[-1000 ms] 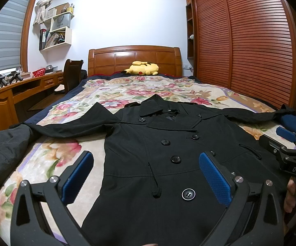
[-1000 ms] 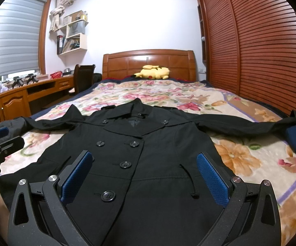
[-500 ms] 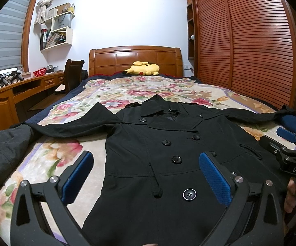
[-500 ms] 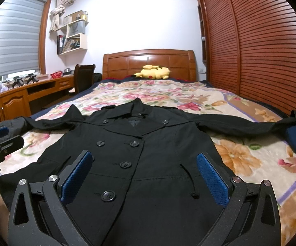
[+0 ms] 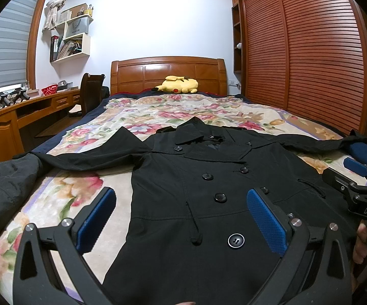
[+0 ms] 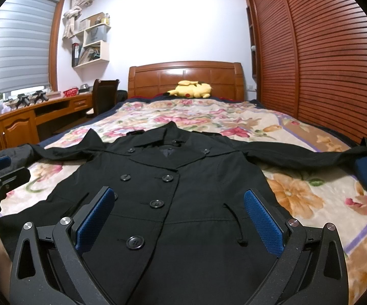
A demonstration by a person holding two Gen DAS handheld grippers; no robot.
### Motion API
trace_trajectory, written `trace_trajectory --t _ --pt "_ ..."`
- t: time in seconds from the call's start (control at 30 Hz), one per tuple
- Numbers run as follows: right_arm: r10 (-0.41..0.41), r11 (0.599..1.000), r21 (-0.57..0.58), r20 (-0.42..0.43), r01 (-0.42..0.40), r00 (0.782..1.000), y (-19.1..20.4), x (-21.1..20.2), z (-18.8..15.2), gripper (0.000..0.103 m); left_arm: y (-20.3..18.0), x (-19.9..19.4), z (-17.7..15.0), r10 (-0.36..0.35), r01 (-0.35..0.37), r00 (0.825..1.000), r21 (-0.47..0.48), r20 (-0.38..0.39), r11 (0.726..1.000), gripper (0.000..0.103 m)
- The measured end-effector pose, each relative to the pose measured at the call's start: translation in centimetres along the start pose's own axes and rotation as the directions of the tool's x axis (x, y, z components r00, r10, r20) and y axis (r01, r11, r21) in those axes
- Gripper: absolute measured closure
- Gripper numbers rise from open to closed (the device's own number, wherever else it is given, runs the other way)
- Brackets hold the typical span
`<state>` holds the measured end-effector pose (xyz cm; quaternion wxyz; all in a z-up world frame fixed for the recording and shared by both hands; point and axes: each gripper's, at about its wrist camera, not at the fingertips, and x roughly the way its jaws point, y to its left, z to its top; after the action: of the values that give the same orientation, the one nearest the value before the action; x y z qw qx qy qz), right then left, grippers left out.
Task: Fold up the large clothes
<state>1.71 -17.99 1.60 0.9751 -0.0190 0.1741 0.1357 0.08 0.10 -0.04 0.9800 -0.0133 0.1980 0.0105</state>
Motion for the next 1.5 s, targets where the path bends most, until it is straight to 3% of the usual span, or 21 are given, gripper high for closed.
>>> trace_trajectory --t 0.3,0.57,1.0,1.5 --pt "0.007 1.0 -0.027 -0.002 -0.007 1.0 0.4 -0.6 0.5 0.0 1.7 0.7 0.3 -0.004 0.005 0.999 0.007 -0.04 1.0 0.0" --pt "0.074 0.997 -0.039 0.002 -0.074 0.997 2.8 -0.4 1.3 0.0 3.2 1.2 0.5 0.005 -0.004 0.995 0.015 -0.099 1.0 0.0" --pt "0.129 0.99 -0.045 -0.045 -0.131 0.991 6.4 2.8 2.1 0.0 6.1 1.2 1.9 0.051 -0.047 0.992 0.036 -0.115 0.998 0.0" --pt "0.163 0.981 -0.092 -0.089 -0.171 0.983 10.8 6.1 5.2 0.0 13.7 4.9 3.4 0.087 -0.089 0.977 0.002 -0.197 0.996 0.0"
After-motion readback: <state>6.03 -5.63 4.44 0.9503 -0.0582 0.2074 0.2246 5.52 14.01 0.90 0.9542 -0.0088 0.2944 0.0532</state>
